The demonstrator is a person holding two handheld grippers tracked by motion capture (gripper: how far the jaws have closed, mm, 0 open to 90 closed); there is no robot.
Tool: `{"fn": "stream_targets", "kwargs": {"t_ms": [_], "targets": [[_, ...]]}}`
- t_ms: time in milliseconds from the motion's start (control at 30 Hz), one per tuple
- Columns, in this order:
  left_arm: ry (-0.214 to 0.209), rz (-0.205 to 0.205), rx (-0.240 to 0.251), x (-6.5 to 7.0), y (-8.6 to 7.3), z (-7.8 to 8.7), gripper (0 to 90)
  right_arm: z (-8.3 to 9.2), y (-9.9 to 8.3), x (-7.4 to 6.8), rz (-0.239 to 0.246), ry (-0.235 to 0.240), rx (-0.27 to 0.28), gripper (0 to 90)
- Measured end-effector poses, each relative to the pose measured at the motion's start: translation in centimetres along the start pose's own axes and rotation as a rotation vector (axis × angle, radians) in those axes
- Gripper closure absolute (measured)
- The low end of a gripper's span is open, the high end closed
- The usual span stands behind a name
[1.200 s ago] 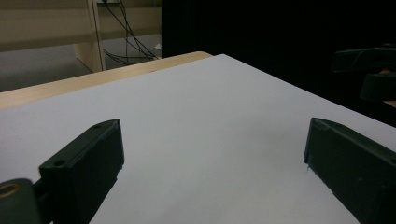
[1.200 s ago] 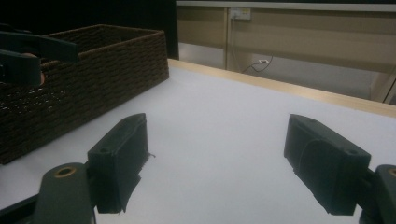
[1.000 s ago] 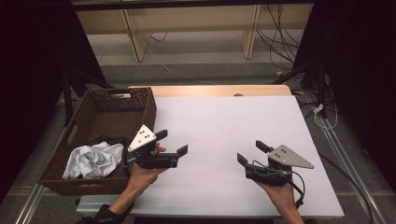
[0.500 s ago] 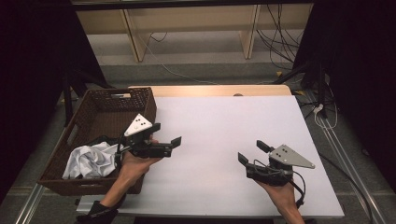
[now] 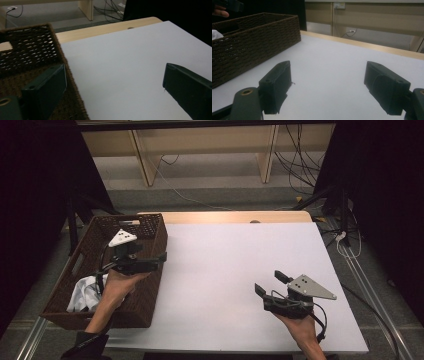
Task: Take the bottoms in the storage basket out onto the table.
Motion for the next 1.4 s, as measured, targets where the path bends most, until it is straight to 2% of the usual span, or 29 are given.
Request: {"fn": "stream_targets", "kwargs": {"t_ms": [67,100,333,433,467,533,633,700,800,967,1200,1267,1300,1333,1400], "targets": [[0.037,0.01,-0.008,-0.9,-0.3,-0.1,5.0,0.0,0.0,0.1,-0.002,-0.001,-0.002,22.9],[0.075,0.006,-0.025,-1.8,-0.7,-0.2,5.0,0.0,-0.1,0.1,-0.001,-0.001,-0.003,22.9],[0.1,0.039,-0.029,-3.5,-0.5,0.2,5.0,0.0,-0.1,0.1,-0.003,-0.003,-0.004,22.9],[0.141,0.025,-0.059,-5.0,-0.6,0.1,5.0,0.0,-0.1,0.1,-0.003,-0.002,-0.003,22.9],[0.159,0.043,-0.074,-6.0,-0.9,-0.1,5.3,-0.1,-0.1,0.2,-0.002,-0.003,-0.006,22.9],[0.147,0.085,-0.09,-6.8,-1.3,-0.2,5.3,-0.1,-0.2,0.2,0.002,-0.004,-0.012,22.9],[0.132,0.108,-0.087,-7.1,-1.4,0.0,5.4,-0.2,-0.2,0.2,0.002,-0.004,-0.015,22.9],[0.151,0.112,-0.097,-7.6,-1.8,0.0,5.4,-0.2,-0.2,0.2,0.005,-0.003,-0.012,22.9],[0.191,0.139,-0.136,-8.9,-3.0,-0.1,5.5,-0.1,-0.2,0.2,0.006,-0.003,-0.012,22.9],[0.216,0.16,-0.168,-9.9,-4.1,0.1,5.5,-0.1,-0.2,0.2,0.007,-0.003,-0.009,22.9],[0.268,0.189,-0.269,-12.3,-5.7,0.9,5.8,-0.1,-0.2,0.2,0.009,-0.005,-0.012,22.9],[0.272,0.189,-0.282,-12.5,-5.9,1.1,5.8,-0.1,-0.2,0.2,0.01,-0.005,-0.016,22.9],[0.284,0.19,-0.314,-13.0,-6.3,1.4,5.8,-0.1,-0.2,0.2,0.013,-0.004,-0.017,23.0],[0.284,0.19,-0.314,-13.0,-6.3,1.4,5.8,-0.1,-0.2,0.2,0.012,-0.004,-0.015,22.9],[0.305,0.189,-0.355,-13.8,-6.9,1.7,5.8,-0.1,-0.2,0.2,0.012,-0.004,-0.014,22.9]]}}
Point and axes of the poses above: each handheld gripper's, and its own axes: z roughly backward along the jaws, y roughly out of its top, x roughly to its right, the point moved 9 cm from there along -z, roughly forward along the jaws, and after that the axes turned 3 degrees about -x, right-handed, at the moved point
